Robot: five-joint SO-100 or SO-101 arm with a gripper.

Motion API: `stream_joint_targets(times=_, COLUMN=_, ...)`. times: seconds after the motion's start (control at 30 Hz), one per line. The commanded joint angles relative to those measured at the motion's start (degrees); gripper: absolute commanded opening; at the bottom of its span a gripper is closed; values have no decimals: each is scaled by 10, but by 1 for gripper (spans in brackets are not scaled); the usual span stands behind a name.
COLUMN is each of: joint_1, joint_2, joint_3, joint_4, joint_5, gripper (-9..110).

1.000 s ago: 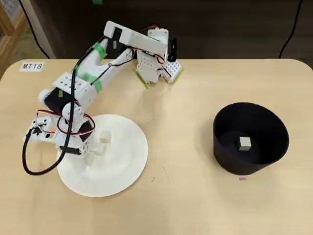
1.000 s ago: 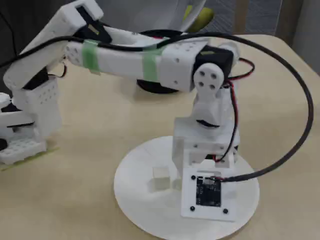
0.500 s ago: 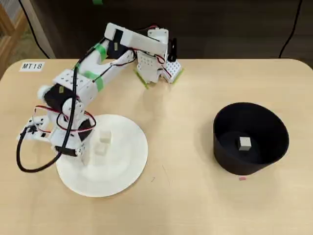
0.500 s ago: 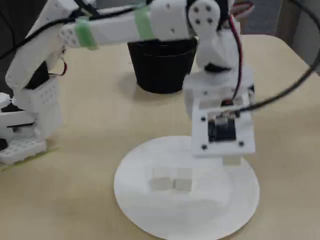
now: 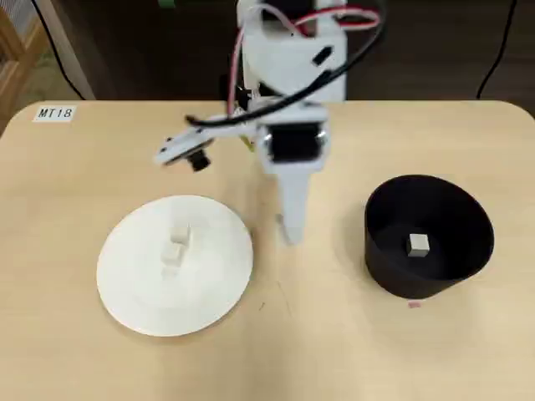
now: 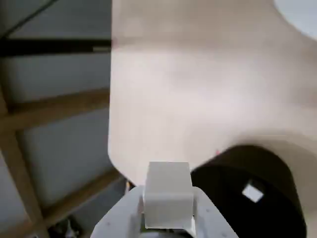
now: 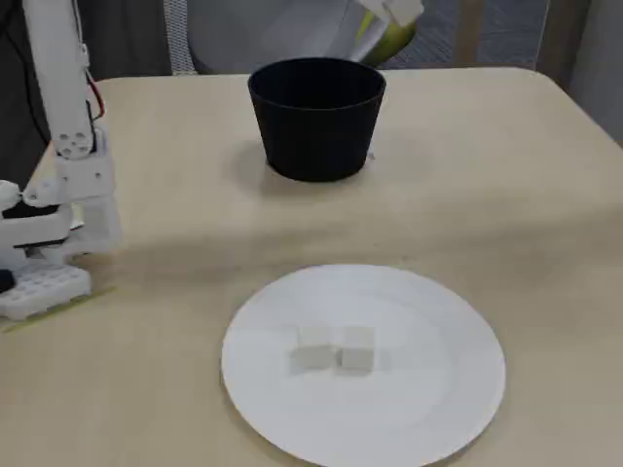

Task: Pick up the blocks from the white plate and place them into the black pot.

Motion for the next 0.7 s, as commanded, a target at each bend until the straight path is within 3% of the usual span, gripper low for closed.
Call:
stream_joint_targets(times=0.0, joint_1=-118, joint_2=91, joint_3=76, joint_4=-43, joint_5=11, gripper=-2)
stream_joint_targets(times=0.13, joint_1=-210, joint_2=187, joint_3=259, joint_4=-139, joint_5=35, gripper=-2)
stream_joint_targets(times=0.3, joint_1=-243, joint_2=231, joint_3=428, joint_4=-235, joint_5=40, gripper=-2)
stream_joint_targets(times=0.67, joint_1=-195, joint_2=210, joint_3=508, joint_4=-337, joint_5=33, gripper=-2)
